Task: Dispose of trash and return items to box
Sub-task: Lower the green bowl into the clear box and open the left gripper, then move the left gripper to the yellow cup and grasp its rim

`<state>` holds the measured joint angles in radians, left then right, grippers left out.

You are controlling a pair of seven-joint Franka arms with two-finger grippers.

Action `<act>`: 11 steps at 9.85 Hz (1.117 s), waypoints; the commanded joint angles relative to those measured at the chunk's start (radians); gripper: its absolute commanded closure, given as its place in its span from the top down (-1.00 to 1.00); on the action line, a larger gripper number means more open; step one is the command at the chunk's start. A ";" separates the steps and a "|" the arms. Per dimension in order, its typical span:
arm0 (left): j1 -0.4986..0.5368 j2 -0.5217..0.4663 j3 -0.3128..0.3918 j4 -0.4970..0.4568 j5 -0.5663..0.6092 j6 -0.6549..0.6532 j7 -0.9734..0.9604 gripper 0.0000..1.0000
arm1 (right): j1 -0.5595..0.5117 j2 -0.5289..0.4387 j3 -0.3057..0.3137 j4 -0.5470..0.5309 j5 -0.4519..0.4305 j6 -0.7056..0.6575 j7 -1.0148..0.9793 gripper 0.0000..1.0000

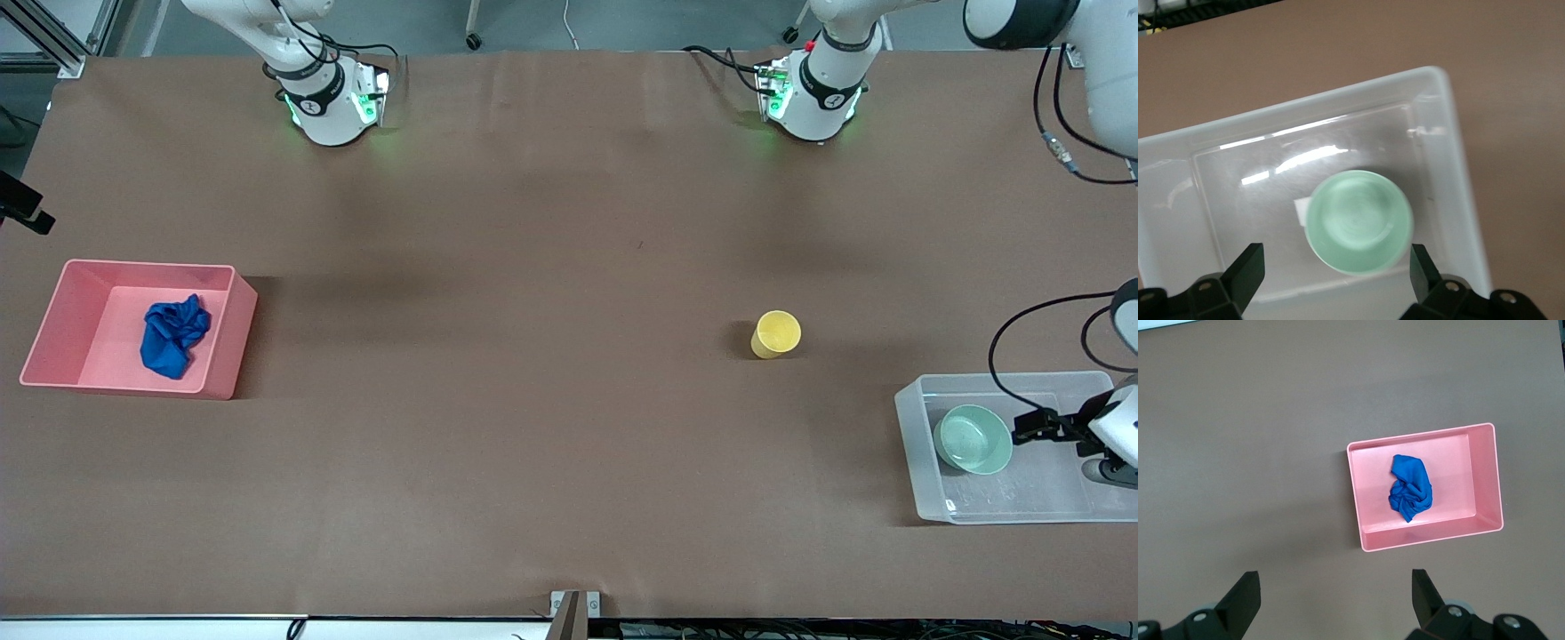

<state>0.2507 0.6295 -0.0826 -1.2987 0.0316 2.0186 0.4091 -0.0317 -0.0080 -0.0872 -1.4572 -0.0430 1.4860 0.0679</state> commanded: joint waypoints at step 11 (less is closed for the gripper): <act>-0.018 -0.470 -0.310 -0.971 0.005 0.456 -0.414 0.83 | -0.011 -0.017 0.009 -0.014 0.014 0.000 -0.008 1.00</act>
<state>0.2227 0.1623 -0.3804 -2.1576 0.0316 2.3680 0.0117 -0.0322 -0.0079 -0.0860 -1.4575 -0.0426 1.4858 0.0671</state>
